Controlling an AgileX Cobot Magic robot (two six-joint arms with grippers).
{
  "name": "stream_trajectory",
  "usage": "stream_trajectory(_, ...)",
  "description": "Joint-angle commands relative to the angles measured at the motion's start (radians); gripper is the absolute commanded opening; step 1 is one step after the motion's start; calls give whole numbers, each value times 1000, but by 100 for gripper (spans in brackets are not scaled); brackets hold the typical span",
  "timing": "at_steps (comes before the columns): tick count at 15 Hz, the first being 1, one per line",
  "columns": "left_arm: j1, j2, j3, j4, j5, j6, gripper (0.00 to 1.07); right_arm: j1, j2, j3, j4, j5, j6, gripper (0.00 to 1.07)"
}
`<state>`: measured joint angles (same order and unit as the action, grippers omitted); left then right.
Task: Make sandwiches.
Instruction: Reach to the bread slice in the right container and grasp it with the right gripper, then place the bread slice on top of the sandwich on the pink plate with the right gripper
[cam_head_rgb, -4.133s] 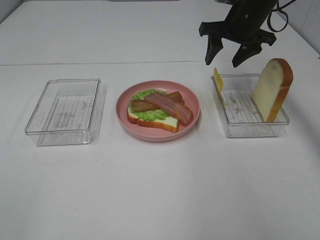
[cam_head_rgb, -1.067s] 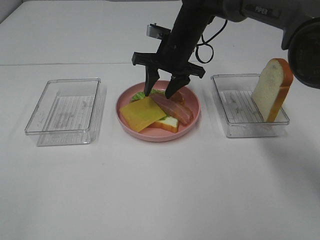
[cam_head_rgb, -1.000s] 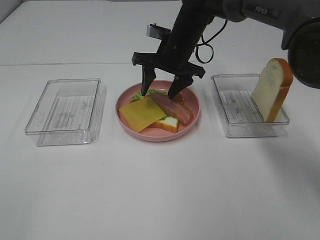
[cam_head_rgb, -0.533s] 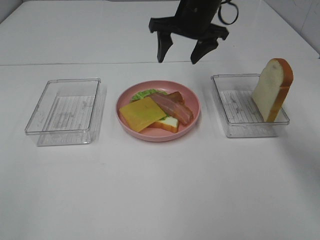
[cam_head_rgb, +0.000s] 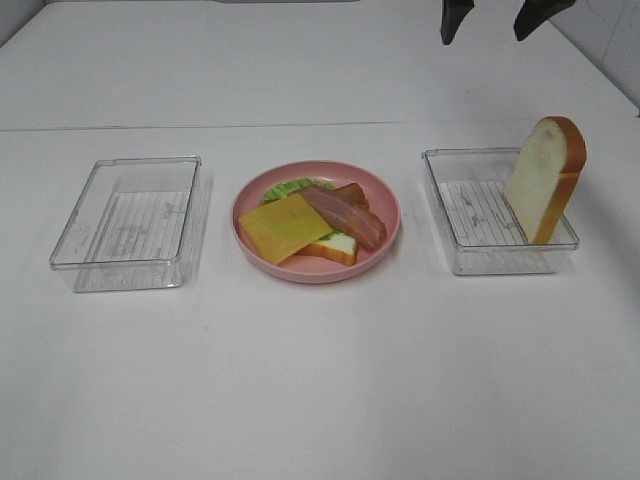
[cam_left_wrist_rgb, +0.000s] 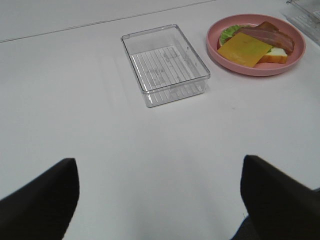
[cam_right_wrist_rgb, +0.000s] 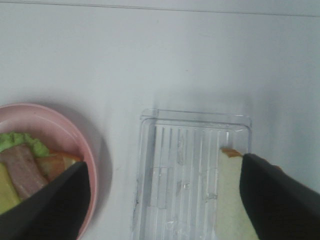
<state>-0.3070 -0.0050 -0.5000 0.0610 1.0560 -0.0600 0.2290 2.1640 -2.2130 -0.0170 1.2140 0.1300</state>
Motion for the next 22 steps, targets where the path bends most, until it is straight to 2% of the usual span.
stream_trajectory(1, -4, -10, 1, -1, -9, 1, 84, -58, -9, 3, 2, 77, 4, 76)
stream_trajectory(2, -4, -10, 1, -1, -9, 1, 84, -75, -11, 10, 17, 77, 4, 76)
stream_trajectory(3, -4, -10, 1, -1, -9, 1, 84, -138, -15, 58, 64, 77, 3, 76)
stream_trajectory(5, -4, -10, 1, -1, -9, 1, 84, -183, -15, 134, 99, 77, -1, 76)
stream_trajectory(9, -4, -10, 1, -1, -9, 1, 84, -184, -6, 254, 54, 71, -20, 76)
stream_trajectory(14, -4, -10, 1, -1, -9, 1, 84, -184, 57, 266, 17, 69, -20, 76)
stream_trajectory(16, -4, -10, 1, -1, -9, 1, 84, -184, 62, 266, 17, 70, -24, 69)
stream_trajectory(19, -4, -10, 1, -1, -9, 1, 84, -184, 69, 266, 30, 77, -41, 37)
stream_trajectory(20, -4, -10, 1, -1, -9, 1, 84, -184, 69, 266, 30, 77, -41, 22)
stream_trajectory(21, -4, -10, 1, -1, -9, 1, 84, -184, 68, 266, 31, 77, -41, 0)
stream_trajectory(22, -4, -10, 1, -1, -9, 1, 84, -183, 62, 266, 32, 77, -40, 0)
